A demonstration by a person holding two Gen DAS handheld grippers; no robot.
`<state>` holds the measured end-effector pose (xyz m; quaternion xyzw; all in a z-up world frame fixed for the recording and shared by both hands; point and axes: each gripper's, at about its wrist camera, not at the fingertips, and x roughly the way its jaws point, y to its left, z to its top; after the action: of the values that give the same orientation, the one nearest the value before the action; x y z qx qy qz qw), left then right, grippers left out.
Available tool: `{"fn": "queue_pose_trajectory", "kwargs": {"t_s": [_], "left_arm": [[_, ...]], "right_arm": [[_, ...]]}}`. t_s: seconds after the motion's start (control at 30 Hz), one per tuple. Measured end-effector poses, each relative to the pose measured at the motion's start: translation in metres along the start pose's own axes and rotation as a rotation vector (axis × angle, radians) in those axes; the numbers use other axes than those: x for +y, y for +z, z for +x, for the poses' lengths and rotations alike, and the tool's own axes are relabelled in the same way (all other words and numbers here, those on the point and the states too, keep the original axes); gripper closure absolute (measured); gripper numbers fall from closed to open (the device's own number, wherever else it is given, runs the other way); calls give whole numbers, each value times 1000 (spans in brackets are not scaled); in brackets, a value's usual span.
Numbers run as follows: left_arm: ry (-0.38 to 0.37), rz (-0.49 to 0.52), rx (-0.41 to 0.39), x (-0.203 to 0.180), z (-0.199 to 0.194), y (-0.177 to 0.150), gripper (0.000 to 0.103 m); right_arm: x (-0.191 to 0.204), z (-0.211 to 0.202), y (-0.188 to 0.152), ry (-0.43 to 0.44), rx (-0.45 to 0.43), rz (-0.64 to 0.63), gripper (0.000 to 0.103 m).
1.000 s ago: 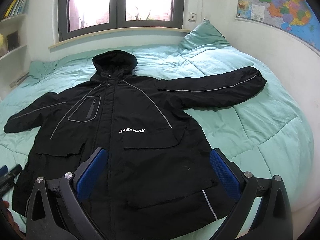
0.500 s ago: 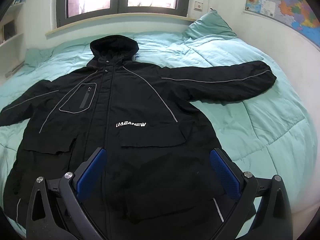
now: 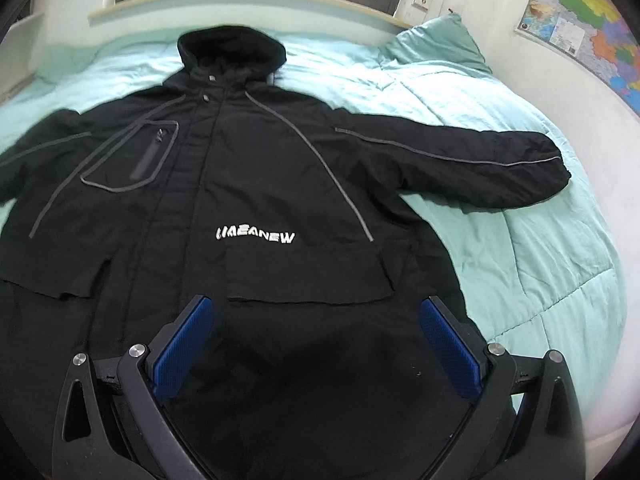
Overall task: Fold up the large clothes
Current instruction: 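Grasp the jacket sleeve with the left gripper and lift it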
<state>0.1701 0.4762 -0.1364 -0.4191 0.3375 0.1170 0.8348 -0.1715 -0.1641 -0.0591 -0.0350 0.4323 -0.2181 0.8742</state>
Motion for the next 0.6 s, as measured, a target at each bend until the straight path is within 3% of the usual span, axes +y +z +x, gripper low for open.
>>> {"fn": "queue_pose_trajectory", "kwargs": {"t_s": [0.1, 0.13, 0.2, 0.33, 0.43, 0.6], "left_arm": [[31, 113, -22, -15, 5, 1, 61], [33, 134, -29, -19, 3, 1, 70], [14, 162, -43, -24, -2, 1, 79], [-31, 246, -106, -45, -34, -7, 84], [-74, 369, -155, -79, -70, -23, 85], [-181, 603, -191, -163, -122, -68, 86]], "right_arm": [[5, 10, -3, -4, 23, -18, 0], [7, 13, -5, -5, 30, -27, 0], [10, 14, -8, -4, 35, -41, 0], [12, 8, -12, -8, 12, -65, 0], [10, 1, -13, -10, -2, -63, 0], [2, -11, -17, 14, -13, -33, 0]]}}
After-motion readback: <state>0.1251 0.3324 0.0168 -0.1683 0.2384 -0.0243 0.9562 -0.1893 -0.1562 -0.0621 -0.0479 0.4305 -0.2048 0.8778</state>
